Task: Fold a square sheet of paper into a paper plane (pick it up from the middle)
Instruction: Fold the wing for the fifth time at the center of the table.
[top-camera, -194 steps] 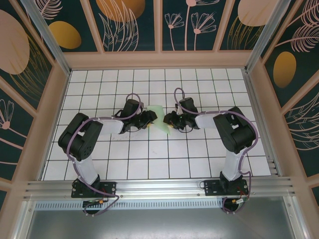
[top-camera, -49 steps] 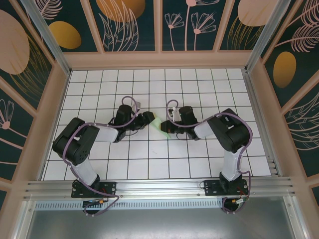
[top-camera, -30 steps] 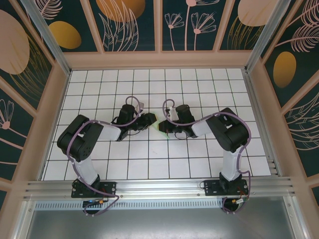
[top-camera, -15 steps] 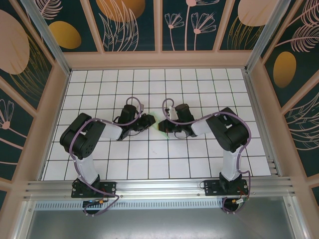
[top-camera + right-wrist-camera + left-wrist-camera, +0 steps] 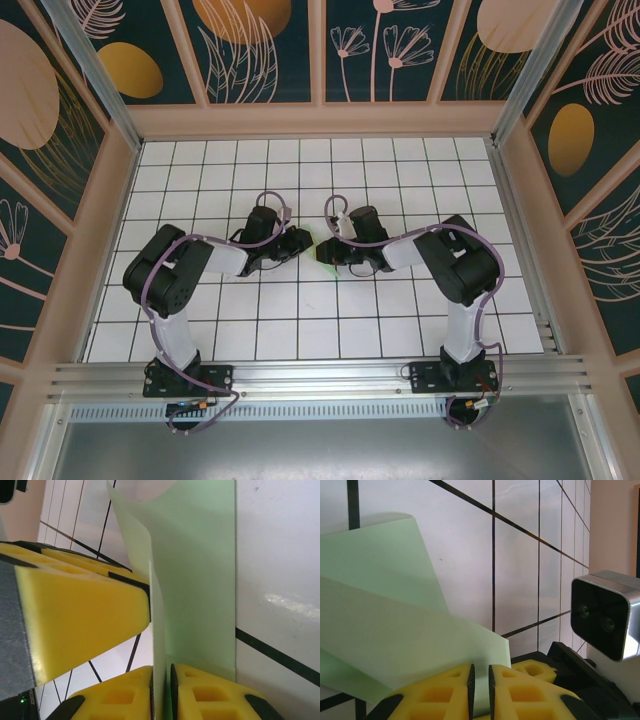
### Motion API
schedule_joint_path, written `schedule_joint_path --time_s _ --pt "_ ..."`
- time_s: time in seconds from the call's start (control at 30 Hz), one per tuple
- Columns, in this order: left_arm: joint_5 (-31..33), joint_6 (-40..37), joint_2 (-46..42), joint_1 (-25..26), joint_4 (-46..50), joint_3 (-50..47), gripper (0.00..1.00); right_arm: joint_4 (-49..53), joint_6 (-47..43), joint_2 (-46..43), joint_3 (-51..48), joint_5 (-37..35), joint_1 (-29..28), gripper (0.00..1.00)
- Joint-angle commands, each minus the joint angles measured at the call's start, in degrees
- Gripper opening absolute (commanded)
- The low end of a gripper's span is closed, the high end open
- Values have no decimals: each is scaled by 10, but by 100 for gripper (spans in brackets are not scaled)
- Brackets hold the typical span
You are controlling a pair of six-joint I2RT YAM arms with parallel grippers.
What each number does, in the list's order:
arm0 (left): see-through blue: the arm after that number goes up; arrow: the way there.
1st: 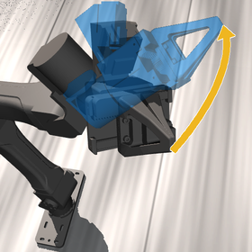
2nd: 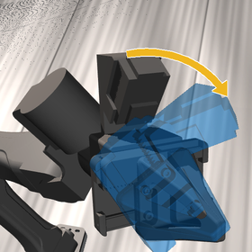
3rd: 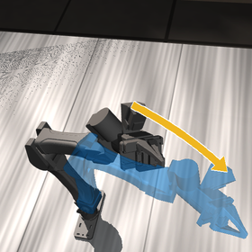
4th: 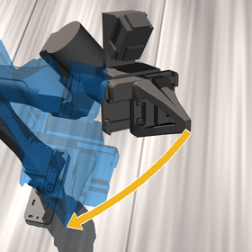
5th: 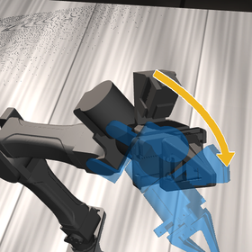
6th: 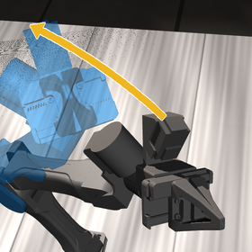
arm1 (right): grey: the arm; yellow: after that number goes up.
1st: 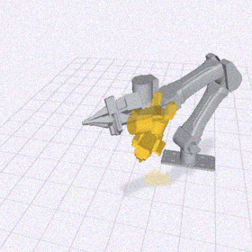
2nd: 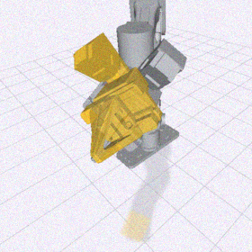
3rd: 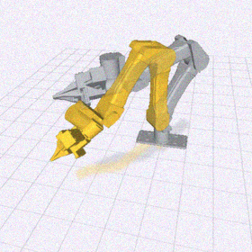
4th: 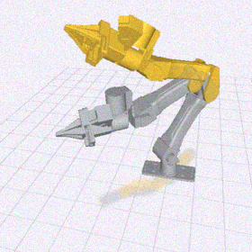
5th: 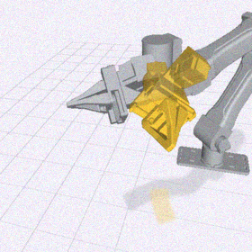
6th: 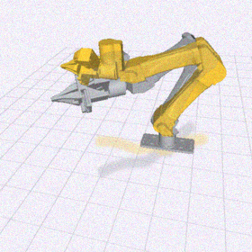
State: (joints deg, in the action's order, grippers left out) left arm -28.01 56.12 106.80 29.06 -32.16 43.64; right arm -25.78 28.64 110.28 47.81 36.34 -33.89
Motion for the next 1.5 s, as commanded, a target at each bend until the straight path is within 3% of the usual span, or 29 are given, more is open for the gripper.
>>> schedule_joint_path --time_s 0.0,0.33,1.1,1.47 --pt "7 -16 13 4 17 9 19 19 7 -30 9 18 2 20" --pt "8 -17 10 4 18 6 19 41 10 -52 3 10 6 23" --pt "13 -17 -7 3 23 1 20 47 -3 0 8 18 10 8" --pt "3 -35 -36 4 10 -9 25 52 4 12 12 19 11 7"
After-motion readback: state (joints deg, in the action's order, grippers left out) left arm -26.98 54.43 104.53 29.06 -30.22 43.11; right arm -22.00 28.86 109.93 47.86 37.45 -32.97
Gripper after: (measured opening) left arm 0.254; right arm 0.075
